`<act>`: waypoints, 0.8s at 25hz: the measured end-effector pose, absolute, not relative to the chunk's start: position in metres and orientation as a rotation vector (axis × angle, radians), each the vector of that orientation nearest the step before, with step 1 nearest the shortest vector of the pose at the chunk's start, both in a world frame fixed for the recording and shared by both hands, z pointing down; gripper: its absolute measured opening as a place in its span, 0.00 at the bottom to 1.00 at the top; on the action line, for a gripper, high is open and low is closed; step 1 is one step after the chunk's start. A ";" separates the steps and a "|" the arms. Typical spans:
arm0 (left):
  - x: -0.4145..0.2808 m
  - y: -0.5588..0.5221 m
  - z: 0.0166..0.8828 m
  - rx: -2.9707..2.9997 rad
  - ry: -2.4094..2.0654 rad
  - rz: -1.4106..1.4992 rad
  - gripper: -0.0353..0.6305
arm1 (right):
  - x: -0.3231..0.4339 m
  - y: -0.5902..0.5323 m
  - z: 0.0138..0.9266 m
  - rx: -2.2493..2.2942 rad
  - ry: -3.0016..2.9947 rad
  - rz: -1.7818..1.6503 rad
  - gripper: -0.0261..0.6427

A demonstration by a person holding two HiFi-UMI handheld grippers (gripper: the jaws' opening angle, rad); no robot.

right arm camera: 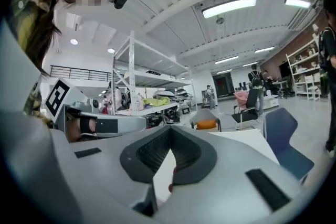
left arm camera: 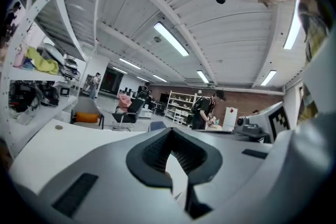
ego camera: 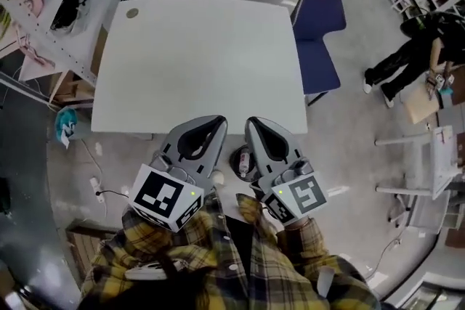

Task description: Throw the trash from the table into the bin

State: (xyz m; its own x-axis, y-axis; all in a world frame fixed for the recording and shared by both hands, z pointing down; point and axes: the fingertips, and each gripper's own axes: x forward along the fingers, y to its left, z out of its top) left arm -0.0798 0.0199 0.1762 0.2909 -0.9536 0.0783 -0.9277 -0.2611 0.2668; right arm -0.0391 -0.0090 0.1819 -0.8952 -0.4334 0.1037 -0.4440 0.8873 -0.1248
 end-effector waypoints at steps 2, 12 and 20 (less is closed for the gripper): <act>-0.102 0.033 0.180 2.236 -1.797 -0.153 0.06 | -0.064 -0.001 0.178 0.603 -3.004 0.226 0.04; -0.151 0.078 0.183 2.067 -1.977 -0.170 0.06 | -0.117 0.033 0.168 0.368 -3.012 0.184 0.04; -0.170 0.082 0.181 2.071 -1.996 -0.195 0.06 | -0.132 0.039 0.173 0.381 -2.994 0.160 0.04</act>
State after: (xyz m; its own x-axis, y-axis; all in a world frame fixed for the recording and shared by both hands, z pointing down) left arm -0.1699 0.0818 0.1815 0.0486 -0.9955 0.0814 -0.9609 -0.0244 0.2759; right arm -0.1322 0.0389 0.1729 -0.9611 -0.2427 0.1316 -0.2553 0.9627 -0.0893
